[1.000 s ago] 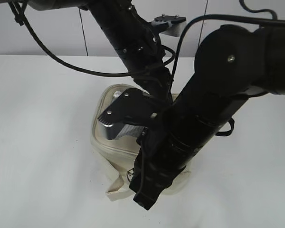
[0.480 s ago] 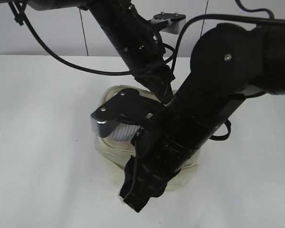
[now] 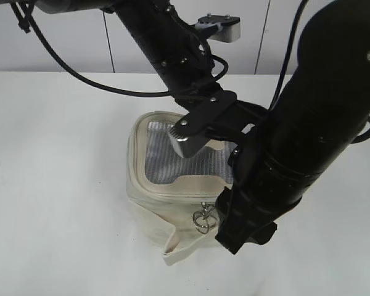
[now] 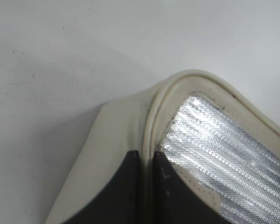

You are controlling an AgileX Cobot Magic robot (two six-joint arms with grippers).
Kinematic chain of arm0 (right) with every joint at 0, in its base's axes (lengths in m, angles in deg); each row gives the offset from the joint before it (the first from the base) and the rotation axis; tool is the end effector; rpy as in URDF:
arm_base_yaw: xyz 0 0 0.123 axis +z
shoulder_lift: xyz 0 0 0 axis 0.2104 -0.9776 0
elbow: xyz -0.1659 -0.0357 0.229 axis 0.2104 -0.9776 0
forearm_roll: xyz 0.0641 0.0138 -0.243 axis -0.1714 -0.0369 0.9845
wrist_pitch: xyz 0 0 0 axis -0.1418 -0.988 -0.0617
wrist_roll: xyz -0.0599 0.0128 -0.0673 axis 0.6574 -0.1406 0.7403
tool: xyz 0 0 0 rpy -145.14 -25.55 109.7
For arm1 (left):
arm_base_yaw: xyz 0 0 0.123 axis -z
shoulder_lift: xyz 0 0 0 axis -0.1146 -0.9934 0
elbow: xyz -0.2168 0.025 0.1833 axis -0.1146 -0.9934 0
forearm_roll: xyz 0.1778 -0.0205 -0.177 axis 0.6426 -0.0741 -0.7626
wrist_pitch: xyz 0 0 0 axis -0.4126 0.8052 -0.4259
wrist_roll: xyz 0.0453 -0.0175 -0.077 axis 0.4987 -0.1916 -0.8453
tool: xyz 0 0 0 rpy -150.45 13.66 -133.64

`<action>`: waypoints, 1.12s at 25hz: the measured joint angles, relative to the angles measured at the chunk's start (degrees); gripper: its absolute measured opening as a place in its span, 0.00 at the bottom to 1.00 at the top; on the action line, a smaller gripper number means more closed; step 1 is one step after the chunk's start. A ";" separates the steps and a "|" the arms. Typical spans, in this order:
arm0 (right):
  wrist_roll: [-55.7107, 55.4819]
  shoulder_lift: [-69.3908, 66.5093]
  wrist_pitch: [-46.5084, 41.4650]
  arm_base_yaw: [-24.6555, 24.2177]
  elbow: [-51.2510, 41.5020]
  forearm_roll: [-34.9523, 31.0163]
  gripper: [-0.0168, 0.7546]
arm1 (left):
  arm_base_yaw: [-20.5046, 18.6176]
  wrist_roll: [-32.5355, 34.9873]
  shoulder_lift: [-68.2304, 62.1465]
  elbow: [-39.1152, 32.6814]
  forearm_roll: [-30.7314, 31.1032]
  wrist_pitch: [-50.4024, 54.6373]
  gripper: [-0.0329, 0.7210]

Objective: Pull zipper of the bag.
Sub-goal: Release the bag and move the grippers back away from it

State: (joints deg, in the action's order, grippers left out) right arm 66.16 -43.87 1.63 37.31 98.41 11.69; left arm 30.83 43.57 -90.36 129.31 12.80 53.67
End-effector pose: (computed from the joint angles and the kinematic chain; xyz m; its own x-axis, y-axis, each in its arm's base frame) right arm 0.1840 0.2317 0.2308 -0.5573 -0.7857 -0.2684 -0.8267 0.5552 0.0913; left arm 0.3405 -0.3099 0.2363 -0.4936 0.7654 -0.4130 0.8679 0.4033 -0.2899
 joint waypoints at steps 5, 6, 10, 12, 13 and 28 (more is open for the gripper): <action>-5.31 3.74 -1.36 0.00 0.00 2.80 0.57 | 0.00 0.00 0.00 0.00 0.00 0.00 0.10; -6.36 4.65 -1.42 0.00 0.00 3.55 0.57 | 0.00 0.00 0.00 0.00 0.00 0.00 0.10; -10.43 6.64 -1.66 -1.16 0.00 6.31 0.57 | 0.00 0.00 0.24 0.00 0.47 0.00 0.13; -11.59 6.68 -1.66 -3.44 0.00 6.48 0.57 | 0.00 0.00 0.60 0.00 1.33 0.00 0.16; -12.03 6.68 -1.66 -4.95 0.00 6.62 0.57 | 0.00 0.00 0.97 0.00 1.89 -0.17 0.19; -12.38 6.68 -0.14 -25.05 0.00 7.23 0.57 | -0.23 -7.63 6.74 0.05 14.90 4.23 0.62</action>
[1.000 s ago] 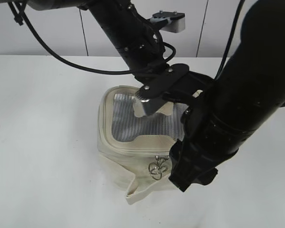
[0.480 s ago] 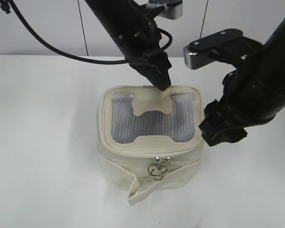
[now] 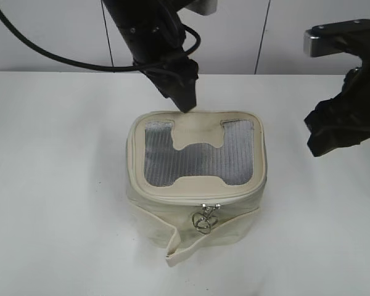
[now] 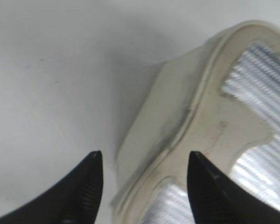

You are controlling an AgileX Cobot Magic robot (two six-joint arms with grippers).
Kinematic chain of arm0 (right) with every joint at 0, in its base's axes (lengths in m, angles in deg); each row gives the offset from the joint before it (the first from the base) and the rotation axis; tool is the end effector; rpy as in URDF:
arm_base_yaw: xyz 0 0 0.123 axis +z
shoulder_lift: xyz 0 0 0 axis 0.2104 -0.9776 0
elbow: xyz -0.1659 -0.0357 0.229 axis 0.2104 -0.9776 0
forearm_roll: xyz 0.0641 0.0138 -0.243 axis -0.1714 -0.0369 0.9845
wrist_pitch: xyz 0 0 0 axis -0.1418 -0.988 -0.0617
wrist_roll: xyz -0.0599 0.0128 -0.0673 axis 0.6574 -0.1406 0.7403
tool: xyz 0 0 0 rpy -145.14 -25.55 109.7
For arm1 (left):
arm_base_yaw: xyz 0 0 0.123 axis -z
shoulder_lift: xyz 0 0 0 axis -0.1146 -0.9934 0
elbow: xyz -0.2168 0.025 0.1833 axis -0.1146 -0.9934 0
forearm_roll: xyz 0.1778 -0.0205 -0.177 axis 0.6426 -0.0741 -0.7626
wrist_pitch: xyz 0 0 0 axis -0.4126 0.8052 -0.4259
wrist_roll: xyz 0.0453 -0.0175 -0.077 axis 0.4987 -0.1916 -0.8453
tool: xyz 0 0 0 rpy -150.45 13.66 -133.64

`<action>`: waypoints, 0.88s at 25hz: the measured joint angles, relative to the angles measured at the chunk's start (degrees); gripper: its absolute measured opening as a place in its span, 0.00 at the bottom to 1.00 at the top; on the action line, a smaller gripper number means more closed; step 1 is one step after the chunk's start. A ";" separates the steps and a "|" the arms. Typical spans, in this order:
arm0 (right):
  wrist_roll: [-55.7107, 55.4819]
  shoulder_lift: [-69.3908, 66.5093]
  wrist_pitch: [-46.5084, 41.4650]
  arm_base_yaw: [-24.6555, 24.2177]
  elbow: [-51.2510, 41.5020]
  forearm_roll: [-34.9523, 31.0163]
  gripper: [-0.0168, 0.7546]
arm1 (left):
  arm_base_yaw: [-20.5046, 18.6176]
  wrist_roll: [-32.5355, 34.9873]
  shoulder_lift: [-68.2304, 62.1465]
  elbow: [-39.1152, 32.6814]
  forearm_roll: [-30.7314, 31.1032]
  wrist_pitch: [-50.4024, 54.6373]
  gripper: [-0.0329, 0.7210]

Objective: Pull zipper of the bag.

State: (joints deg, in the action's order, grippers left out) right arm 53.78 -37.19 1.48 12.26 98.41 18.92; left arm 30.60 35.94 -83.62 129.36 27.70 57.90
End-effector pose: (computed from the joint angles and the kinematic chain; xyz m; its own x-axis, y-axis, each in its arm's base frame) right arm 0.2547 0.1178 0.2636 -0.8674 -0.3427 -0.3607 -0.3807 0.9239 0.0378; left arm 0.3349 -0.2790 0.2799 -0.4929 0.7981 -0.3466 0.8649 0.4930 -0.0948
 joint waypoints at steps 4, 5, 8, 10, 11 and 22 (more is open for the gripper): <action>0.00 0.00 0.25 -6.12 0.00 0.00 0.57 | -0.29 -5.34 2.94 0.00 9.99 0.18 0.63; 0.00 0.00 0.32 -7.68 0.00 0.00 0.57 | -0.67 -6.51 3.59 0.00 10.95 0.18 0.63; 0.00 0.00 0.63 -11.72 0.00 0.00 0.57 | -2.57 -10.67 5.84 0.00 12.47 0.24 0.58; 0.00 0.00 0.76 -13.95 0.00 0.00 0.57 | -4.70 -13.49 7.51 0.00 13.49 0.24 0.56; 0.00 0.00 0.81 -15.01 0.00 0.00 0.57 | -5.74 -14.55 8.40 0.00 13.49 0.24 0.55; -0.07 0.00 -0.69 -17.91 0.00 1.69 0.57 | -20.96 -20.70 23.79 -8.81 16.15 0.12 0.54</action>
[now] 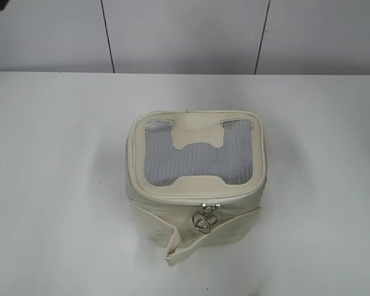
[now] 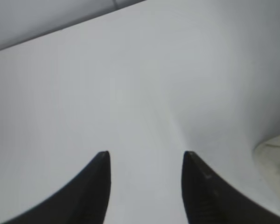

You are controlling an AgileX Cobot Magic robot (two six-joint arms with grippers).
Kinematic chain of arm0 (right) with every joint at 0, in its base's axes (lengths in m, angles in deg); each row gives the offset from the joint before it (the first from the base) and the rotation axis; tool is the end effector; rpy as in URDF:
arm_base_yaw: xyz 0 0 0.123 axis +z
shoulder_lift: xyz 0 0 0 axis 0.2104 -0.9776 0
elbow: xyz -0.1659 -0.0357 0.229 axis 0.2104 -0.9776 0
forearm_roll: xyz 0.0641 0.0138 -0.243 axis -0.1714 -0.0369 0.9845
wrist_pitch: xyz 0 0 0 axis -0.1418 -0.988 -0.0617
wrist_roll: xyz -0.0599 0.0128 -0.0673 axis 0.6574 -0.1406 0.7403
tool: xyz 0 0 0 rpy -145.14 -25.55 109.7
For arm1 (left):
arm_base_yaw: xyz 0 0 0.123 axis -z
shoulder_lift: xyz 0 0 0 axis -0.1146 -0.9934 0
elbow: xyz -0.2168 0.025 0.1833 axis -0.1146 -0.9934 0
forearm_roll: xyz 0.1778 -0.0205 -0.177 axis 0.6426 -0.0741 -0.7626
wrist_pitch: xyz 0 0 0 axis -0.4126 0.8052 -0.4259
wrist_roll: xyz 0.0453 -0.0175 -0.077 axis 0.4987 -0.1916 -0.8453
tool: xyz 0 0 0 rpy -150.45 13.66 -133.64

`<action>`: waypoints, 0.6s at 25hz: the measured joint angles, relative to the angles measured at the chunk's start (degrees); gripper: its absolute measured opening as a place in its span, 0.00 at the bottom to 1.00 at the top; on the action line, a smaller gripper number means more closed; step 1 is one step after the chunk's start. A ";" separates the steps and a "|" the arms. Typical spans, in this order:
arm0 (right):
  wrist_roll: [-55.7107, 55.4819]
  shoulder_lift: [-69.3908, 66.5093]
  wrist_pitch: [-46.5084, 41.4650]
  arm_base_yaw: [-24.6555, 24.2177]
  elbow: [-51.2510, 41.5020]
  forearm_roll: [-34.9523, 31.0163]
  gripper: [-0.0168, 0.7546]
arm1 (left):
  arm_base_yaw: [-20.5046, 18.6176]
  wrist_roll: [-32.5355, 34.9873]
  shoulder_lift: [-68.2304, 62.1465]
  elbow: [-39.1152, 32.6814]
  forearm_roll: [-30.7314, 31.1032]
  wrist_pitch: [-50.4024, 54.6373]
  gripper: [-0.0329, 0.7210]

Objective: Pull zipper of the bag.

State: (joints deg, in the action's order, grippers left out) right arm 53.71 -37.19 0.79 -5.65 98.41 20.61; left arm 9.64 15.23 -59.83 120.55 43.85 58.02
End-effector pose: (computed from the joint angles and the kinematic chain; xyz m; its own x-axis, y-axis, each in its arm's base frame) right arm 0.2778 0.0316 0.2632 -0.9334 -0.0775 -0.3505 -0.0864 0.9962 0.0100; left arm 0.3256 -0.0906 0.3956 -0.7930 0.3261 -0.5147 0.3314 0.9397 0.0848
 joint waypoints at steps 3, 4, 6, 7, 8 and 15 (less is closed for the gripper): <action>-0.12 0.07 -0.98 0.01 -0.68 0.00 0.57 | -4.94 -1.74 6.47 -9.08 1.33 -0.02 0.54; -0.17 0.22 -1.28 0.01 -1.28 0.00 0.57 | -6.27 -2.47 8.42 -12.47 1.59 0.06 0.54; -0.17 0.88 -1.87 0.01 -2.74 0.00 0.57 | -8.98 -4.34 13.57 -18.53 2.14 0.13 0.55; -0.22 1.49 -1.96 0.01 -3.41 0.00 0.57 | -9.77 -4.86 16.48 -21.71 2.43 -0.09 0.55; -0.67 2.34 -2.01 0.01 -4.24 -0.32 0.57 | -10.35 -5.57 19.03 -24.76 2.71 -0.53 0.55; -2.11 13.11 -3.59 0.01 -11.68 -0.39 0.57 | -10.63 -7.37 40.71 -43.20 4.36 -3.87 0.55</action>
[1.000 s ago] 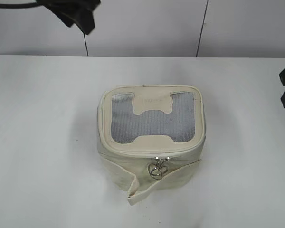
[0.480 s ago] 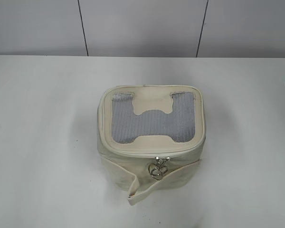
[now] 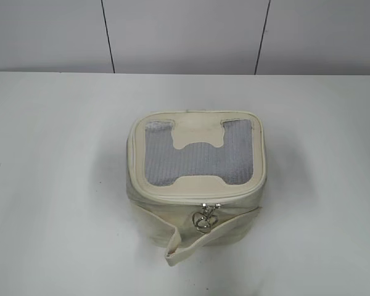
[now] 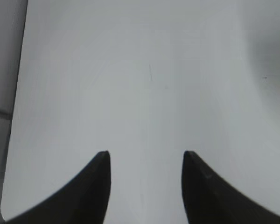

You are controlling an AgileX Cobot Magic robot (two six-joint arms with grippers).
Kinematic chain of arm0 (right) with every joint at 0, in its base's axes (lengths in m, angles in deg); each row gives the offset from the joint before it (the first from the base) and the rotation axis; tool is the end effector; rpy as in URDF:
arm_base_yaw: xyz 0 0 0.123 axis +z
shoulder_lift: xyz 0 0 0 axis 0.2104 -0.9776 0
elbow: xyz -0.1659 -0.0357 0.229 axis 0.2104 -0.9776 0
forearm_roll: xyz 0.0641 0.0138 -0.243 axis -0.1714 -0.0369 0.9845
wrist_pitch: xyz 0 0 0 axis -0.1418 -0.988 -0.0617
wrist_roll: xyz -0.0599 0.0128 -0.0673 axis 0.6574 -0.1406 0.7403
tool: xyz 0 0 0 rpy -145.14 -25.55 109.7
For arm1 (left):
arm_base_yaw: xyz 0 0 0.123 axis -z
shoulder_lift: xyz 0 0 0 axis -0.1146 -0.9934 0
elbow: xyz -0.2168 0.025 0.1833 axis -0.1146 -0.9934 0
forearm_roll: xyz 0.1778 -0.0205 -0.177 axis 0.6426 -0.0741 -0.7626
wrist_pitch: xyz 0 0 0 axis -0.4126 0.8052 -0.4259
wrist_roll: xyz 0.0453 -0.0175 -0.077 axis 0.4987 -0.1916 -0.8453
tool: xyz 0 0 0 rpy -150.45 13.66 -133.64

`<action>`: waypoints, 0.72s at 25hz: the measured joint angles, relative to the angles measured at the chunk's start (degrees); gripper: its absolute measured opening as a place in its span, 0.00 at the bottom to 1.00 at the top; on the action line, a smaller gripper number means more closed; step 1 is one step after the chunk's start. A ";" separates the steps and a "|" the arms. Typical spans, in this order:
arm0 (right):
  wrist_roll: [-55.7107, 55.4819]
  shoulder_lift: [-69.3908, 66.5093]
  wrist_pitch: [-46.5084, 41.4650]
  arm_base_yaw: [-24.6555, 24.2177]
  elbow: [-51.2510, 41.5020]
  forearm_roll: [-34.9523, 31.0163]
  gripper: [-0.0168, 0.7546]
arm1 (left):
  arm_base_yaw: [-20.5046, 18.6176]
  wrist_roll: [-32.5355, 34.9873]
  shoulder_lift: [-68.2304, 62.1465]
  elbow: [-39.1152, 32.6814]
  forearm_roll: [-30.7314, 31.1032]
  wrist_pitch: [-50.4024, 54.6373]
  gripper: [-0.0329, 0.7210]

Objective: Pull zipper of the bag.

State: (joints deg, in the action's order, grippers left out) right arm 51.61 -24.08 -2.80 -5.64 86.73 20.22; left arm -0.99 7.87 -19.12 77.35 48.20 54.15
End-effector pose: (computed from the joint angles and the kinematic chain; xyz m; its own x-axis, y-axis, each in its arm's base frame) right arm 0.2116 0.0246 0.2615 -0.9486 -0.0385 -0.3140 -0.0495 0.9984 0.0270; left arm 0.1478 -0.0043 0.3506 -0.8360 0.0794 -0.5430 0.0346 0.9951 0.0923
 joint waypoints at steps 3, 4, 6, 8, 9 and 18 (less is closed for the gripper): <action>-0.49 6.89 -0.29 0.00 -3.76 0.39 0.57 | 0.00 -1.39 10.83 -7.33 -0.06 -1.10 0.55; -0.61 9.53 -0.49 0.00 -4.99 0.39 0.57 | 0.00 -1.74 14.03 -9.83 -0.12 -1.26 0.55; -0.63 14.83 -1.04 0.00 -7.24 0.39 0.57 | 0.00 -2.11 20.77 -14.09 -0.38 -1.58 0.55; -0.67 20.90 -1.21 0.00 -9.65 1.34 0.57 | 0.00 -2.30 27.42 -17.73 -1.06 -1.71 0.55; -0.74 23.48 -1.28 0.00 -10.75 2.11 0.57 | 0.00 -2.40 31.02 -18.83 -1.33 -1.71 0.55; -0.74 43.81 -3.09 0.00 -17.32 4.65 0.57 | 0.00 0.49 51.56 -22.48 -5.14 -2.99 0.55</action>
State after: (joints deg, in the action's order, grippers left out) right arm 50.87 19.73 -5.90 -5.64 69.41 24.87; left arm -0.99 8.35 32.44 54.88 43.06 51.16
